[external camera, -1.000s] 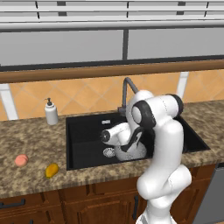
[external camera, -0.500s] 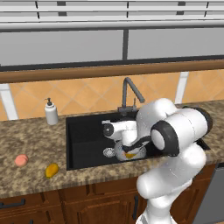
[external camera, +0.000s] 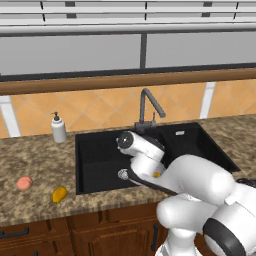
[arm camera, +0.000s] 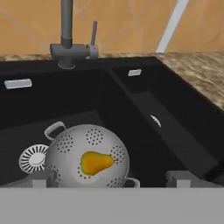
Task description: Put the colander in the sink, put the mango, peach, pear in the colander, and turn on the sink faucet and pour water over the colander.
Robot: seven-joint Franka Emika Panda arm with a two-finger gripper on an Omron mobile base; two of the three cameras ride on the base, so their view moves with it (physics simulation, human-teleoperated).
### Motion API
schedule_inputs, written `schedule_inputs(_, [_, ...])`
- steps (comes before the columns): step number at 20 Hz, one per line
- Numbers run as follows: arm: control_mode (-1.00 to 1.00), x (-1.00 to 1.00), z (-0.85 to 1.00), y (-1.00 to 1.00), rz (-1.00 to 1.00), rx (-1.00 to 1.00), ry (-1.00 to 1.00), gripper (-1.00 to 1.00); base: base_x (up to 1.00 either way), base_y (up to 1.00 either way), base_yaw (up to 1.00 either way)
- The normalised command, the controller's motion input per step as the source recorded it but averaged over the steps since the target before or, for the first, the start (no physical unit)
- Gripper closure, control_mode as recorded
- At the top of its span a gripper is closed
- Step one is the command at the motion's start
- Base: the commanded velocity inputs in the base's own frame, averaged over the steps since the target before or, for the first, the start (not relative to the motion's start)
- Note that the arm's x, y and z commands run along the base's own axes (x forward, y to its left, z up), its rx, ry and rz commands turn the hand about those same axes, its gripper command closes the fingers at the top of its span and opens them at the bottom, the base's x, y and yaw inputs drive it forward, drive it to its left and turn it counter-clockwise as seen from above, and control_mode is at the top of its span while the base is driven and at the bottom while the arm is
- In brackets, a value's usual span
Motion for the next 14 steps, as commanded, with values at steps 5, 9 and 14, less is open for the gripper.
schedule_inputs(5, [-1.0,-0.82,0.98,0.68,0.02,0.0,0.02,-1.0,0.0,0.0,0.0])
schedule_inputs(9, [-1.0,-1.0,0.63,0.65,0.1,0.0,-0.24,-1.0,0.0,0.0,0.0])
schedule_inputs(14, [-1.0,-1.0,0.81,0.45,0.17,0.04,-0.1,-1.0,0.0,0.0,0.0])
